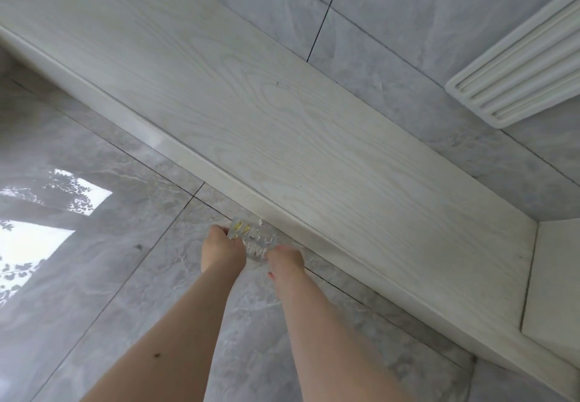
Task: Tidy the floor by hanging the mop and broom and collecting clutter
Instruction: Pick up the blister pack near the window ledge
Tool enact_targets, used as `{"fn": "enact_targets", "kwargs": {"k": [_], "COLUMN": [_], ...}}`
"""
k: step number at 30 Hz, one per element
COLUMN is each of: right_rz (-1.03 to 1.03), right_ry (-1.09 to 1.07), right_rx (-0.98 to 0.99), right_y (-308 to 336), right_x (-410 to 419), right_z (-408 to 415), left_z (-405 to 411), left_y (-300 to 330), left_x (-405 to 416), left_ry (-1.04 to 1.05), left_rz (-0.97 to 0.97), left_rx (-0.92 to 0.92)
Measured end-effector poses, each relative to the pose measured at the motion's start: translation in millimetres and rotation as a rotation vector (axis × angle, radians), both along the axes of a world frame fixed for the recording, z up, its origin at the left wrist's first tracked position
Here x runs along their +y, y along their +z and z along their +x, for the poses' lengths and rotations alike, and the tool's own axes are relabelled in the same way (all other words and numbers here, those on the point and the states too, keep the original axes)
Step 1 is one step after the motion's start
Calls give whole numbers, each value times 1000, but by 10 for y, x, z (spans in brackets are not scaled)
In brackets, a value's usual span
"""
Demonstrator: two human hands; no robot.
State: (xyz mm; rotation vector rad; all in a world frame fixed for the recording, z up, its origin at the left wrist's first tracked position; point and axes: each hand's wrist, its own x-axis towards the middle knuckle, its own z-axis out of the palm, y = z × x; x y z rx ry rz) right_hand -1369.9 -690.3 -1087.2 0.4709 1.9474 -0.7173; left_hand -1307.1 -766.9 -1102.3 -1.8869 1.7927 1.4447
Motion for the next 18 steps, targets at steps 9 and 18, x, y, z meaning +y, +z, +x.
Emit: {"fn": "enact_targets", "kwargs": {"k": [9,18], "right_rz": [-51,-147], "right_ry": [167,253], "right_rx": [78,189], "right_y": [1303,2622], "right_x": [-389,-871], "right_z": [120,181], "left_z": [267,398], "left_y": [1252,2569], "left_x": [-446,-818], "left_ry": [97,216], "left_rz": [-37,-170], "left_rx": [83,194]}}
